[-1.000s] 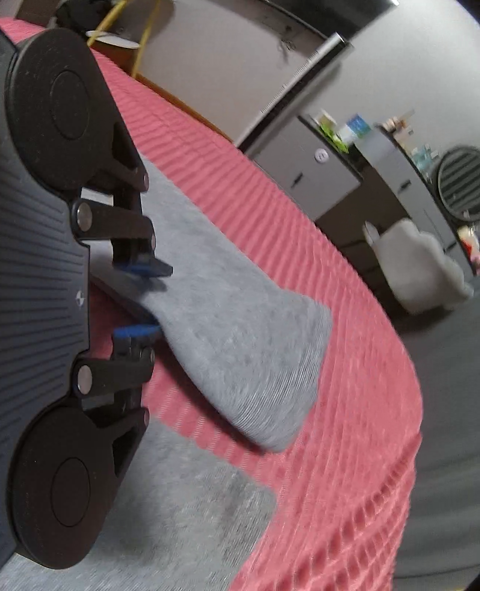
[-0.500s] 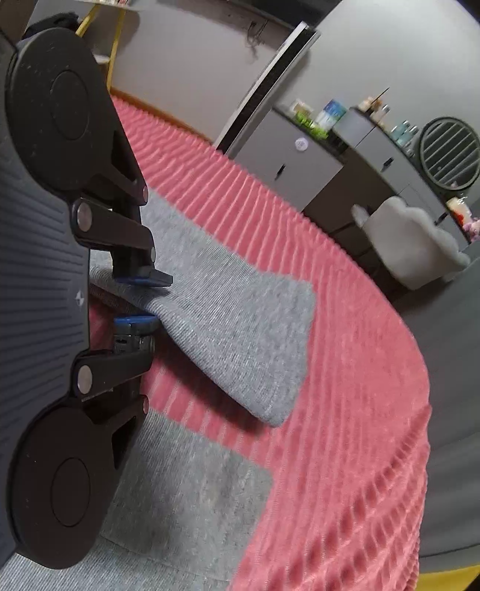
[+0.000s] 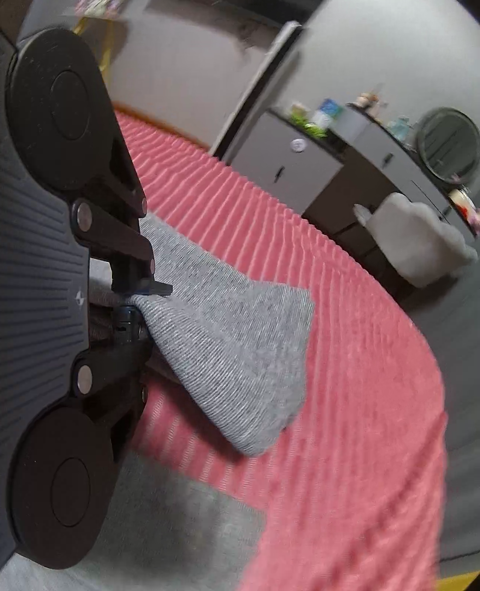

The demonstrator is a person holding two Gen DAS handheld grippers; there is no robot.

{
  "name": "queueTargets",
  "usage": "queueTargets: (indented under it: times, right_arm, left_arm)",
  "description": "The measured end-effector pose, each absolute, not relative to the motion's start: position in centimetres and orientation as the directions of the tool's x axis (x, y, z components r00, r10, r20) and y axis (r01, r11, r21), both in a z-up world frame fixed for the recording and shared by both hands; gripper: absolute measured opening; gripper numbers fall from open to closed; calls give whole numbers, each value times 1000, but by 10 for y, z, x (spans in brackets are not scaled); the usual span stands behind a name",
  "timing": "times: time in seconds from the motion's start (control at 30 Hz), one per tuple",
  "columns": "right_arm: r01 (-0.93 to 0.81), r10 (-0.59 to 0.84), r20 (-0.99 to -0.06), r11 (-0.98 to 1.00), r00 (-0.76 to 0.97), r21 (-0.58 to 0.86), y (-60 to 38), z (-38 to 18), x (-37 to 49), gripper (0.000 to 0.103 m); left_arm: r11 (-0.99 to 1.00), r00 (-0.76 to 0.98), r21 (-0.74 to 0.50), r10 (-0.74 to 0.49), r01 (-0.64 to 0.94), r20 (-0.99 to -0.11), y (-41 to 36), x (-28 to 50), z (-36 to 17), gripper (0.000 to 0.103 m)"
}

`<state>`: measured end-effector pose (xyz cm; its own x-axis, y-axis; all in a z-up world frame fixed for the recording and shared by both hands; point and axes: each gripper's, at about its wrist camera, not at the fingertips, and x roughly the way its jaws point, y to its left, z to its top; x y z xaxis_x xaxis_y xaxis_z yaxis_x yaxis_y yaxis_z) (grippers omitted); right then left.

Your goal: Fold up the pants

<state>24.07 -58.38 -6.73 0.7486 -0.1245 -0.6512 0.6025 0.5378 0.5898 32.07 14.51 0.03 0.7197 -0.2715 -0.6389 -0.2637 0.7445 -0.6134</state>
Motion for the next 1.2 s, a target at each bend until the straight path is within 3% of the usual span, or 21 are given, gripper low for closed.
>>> queueTargets:
  times: [0.2,0.33,0.43,0.57,0.67,0.8,0.87,0.9,0.93,0.97,1.1,1.2]
  right_arm:
    - [460,-127,-485,588,865,665,-587,6,170,5]
    - [434,-135,-456,620,880,653,-593,26,92,5]
    - [484,-161,-508,629,846,608,-594,8,37,5]
    - [616,-163,-660,569,734,545,-602,-55,2,5]
    - [675,-142,-724,516,675,528,-603,-93,-5,9]
    - [659,-126,-692,464,711,592,-601,-102,-5,15]
    - [649,-106,-690,466,716,602,-599,-103,2,19]
    - [647,-106,-693,480,713,592,-598,-102,6,19]
    - [648,-109,-699,496,707,578,-596,-99,11,13]
    - [650,-121,-704,518,700,557,-594,-95,14,5]
    - [611,-224,-655,650,722,451,-583,-63,5,4]
    - [598,-247,-628,671,738,439,-588,-62,-9,4]
  left_arm:
    - [751,791,-650,-326,-116,-518,158,214,73,10]
    - [754,761,-647,-355,-110,-543,158,122,78,10]
    - [775,716,-611,-336,-159,-612,150,67,50,11]
    - [794,660,-546,-263,-266,-704,149,38,5,12]
    - [789,653,-518,-205,-331,-729,156,40,-8,28]
    - [712,695,-554,-129,-432,-708,176,43,-15,45]
    - [643,689,-608,-166,-467,-705,191,51,-25,40]
    - [622,686,-619,-175,-479,-707,194,54,-30,19]
    - [617,677,-610,-164,-497,-717,198,55,-32,13]
    - [617,675,-608,-164,-499,-720,200,56,-30,13]
    - [661,733,-612,-135,-434,-666,197,47,-9,12]
    - [685,711,-580,-128,-441,-692,200,38,-13,12]
